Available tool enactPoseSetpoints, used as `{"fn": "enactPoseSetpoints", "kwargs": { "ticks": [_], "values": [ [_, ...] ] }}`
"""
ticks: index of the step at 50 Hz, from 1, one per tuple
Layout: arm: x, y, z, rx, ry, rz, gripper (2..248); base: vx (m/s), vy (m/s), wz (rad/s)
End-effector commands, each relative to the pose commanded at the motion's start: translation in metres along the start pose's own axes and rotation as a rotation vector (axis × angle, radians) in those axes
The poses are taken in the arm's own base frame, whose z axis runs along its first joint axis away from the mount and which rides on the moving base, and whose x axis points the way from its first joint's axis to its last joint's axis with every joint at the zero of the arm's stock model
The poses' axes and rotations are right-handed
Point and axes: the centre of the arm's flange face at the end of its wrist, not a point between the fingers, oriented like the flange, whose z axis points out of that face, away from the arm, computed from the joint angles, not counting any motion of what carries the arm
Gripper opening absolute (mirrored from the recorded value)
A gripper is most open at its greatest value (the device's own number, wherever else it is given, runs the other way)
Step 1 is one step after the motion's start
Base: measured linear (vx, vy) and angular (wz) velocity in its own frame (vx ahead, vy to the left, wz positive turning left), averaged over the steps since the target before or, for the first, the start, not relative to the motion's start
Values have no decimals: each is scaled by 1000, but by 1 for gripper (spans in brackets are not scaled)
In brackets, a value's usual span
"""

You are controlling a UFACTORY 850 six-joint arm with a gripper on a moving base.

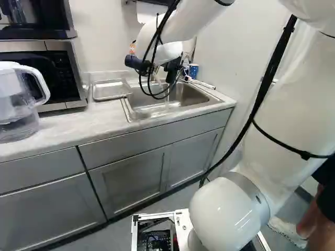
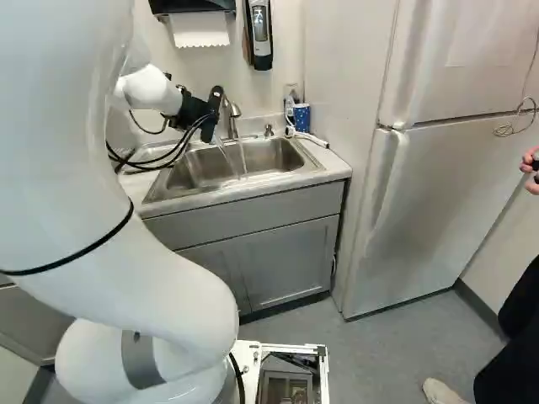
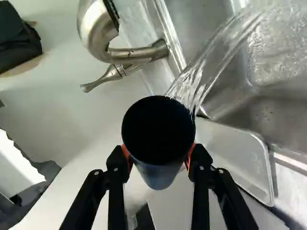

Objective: Rinse the cup and place it in the tray

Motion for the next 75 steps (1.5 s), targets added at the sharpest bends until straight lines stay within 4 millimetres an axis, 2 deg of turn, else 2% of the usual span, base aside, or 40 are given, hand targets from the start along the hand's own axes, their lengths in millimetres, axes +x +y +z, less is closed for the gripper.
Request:
{"fn": "enactPoseSetpoints", "kwargs": {
  "ticks": [4,56,75],
  "values": [
    [0,0,0,0,0,42,124,0,0,0],
    [0,0,0,0,0,42,124,0,0,0],
    [0,0,0,0,0,-117,124,0,0,0]
  ]
}}
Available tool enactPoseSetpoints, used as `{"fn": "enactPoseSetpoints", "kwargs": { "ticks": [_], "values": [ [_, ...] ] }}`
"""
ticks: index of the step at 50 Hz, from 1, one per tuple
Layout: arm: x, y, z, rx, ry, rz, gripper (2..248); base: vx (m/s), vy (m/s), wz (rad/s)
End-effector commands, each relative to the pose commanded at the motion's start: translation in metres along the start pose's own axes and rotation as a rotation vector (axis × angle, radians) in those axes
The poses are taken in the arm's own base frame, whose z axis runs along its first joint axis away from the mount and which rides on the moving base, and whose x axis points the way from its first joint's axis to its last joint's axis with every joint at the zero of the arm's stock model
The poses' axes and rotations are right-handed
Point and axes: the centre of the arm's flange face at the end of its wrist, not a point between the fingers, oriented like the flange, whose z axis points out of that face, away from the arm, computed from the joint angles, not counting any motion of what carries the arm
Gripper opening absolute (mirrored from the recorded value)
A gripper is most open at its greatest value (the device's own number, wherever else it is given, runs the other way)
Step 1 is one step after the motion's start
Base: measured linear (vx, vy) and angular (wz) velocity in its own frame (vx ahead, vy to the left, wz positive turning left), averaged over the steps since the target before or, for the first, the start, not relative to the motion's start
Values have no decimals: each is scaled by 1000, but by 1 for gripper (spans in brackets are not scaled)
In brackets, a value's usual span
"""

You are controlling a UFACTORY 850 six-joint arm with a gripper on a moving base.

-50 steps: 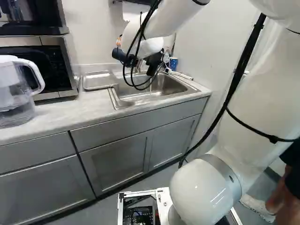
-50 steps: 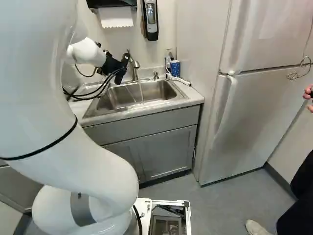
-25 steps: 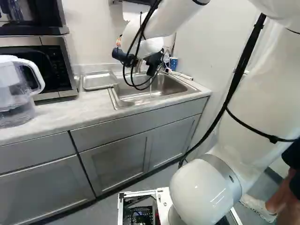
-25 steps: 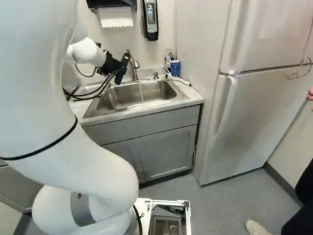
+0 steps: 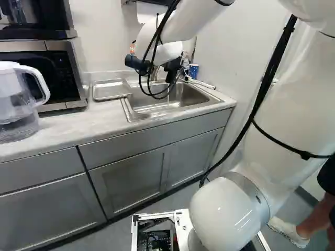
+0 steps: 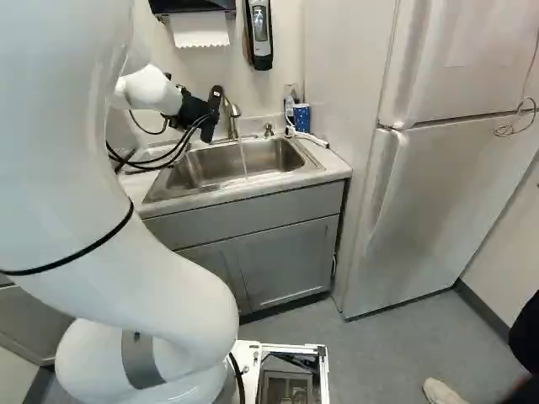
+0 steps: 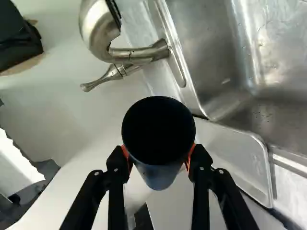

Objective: Rinse the cup and place it in the tray

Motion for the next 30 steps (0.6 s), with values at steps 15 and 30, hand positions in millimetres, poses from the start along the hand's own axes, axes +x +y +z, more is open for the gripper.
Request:
{"fn": "enactPoseSetpoints", "kwargs": {
  "ticks": [15,30],
  "values": [
    [0,0,0,0,0,-158,124,0,0,0],
    [0,0,0,0,0,-315,124,0,0,0]
  ]
}}
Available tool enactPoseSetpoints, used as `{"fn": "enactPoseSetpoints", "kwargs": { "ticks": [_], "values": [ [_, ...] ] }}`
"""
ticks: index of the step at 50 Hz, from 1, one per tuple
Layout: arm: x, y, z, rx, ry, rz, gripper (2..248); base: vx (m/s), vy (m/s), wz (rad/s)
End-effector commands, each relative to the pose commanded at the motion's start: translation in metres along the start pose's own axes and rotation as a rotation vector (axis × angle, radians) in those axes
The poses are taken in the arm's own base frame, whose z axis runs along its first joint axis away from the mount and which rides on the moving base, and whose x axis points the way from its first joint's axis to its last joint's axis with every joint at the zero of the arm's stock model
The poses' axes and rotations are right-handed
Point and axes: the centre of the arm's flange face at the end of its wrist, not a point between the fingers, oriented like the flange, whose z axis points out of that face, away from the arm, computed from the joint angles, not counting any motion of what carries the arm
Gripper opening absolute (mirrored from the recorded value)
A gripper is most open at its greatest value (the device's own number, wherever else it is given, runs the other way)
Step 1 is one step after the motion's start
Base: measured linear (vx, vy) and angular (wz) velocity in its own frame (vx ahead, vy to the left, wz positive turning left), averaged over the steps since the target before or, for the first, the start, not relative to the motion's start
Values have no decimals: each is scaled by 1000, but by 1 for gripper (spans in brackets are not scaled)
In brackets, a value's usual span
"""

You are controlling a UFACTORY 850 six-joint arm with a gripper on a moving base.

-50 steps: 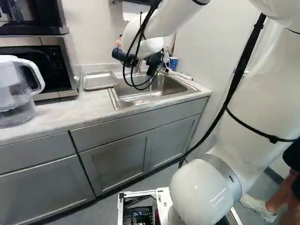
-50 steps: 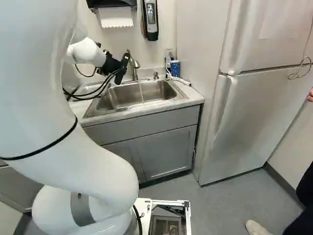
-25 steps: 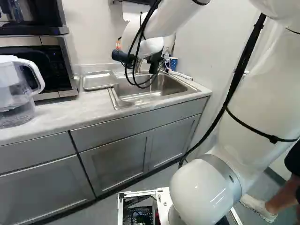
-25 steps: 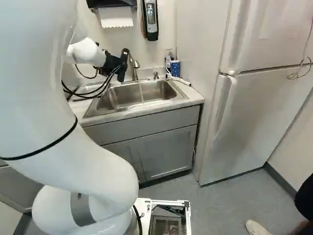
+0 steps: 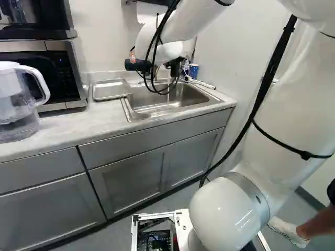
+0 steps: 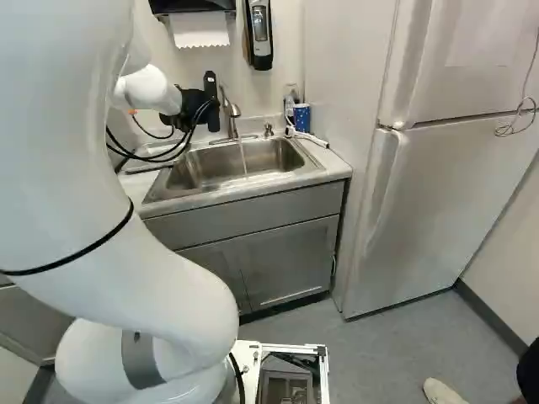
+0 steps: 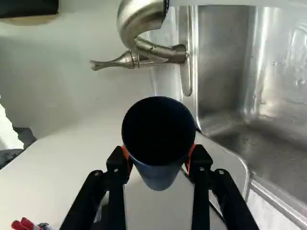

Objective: Rinse the cup and place it in the tray

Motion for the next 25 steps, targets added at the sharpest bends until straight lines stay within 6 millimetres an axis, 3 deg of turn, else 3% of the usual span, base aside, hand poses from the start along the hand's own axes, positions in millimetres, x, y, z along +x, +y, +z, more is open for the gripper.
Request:
{"fn": "enactPoseSetpoints", "kwargs": {
  "ticks": [25],
  "values": [
    [0,0,0,0,0,-263,124,0,0,0]
  ]
}}
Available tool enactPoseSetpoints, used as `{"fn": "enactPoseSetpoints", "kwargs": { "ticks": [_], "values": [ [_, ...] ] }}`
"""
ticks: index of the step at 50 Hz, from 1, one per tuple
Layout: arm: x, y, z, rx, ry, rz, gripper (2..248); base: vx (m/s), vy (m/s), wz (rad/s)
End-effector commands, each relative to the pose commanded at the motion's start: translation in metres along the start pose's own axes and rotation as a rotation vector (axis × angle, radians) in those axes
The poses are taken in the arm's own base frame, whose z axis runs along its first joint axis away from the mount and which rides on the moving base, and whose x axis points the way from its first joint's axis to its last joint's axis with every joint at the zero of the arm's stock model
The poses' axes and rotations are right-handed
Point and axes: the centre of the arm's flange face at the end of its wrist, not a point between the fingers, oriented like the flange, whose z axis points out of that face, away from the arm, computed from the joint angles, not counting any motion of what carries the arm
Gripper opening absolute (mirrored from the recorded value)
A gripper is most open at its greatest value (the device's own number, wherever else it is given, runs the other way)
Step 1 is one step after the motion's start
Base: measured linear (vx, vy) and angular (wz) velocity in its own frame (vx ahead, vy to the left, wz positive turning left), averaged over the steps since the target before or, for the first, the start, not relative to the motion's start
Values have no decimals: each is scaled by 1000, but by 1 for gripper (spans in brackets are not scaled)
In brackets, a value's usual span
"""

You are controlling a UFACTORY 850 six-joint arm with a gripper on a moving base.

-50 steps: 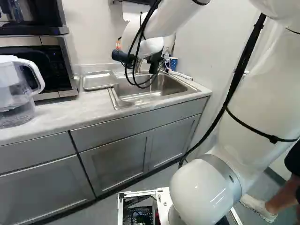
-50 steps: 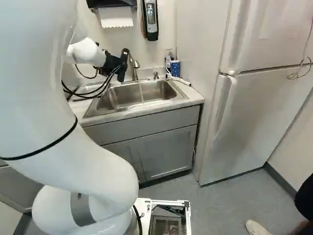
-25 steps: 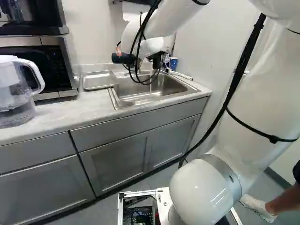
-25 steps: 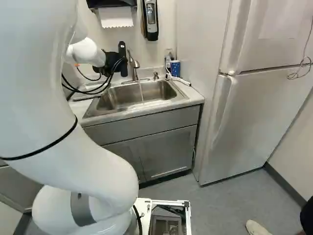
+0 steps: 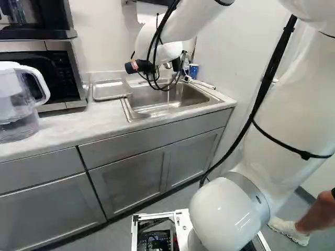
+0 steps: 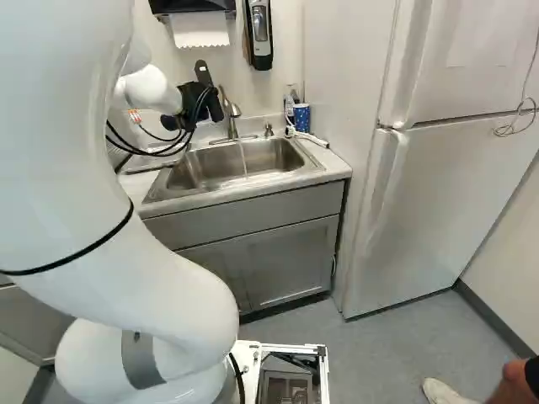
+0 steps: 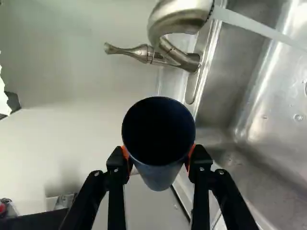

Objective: Rinse the cup and place it in the tray

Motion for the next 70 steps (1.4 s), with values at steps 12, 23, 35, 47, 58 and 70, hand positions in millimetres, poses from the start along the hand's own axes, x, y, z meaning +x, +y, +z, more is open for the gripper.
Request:
{"fn": "enactPoseSetpoints", "kwargs": {
  "ticks": [12,23,35,47,58,70],
  "values": [
    [0,0,0,0,0,-126,124,0,0,0],
    [0,0,0,0,0,-242,124,0,0,0],
    [0,0,0,0,0,-368,124,0,0,0],
    [0,0,0,0,0,-494,124,0,0,0],
    [0,0,0,0,0,-609,124,0,0,0],
    [0,0,0,0,0,-735,124,0,0,0]
  ]
}}
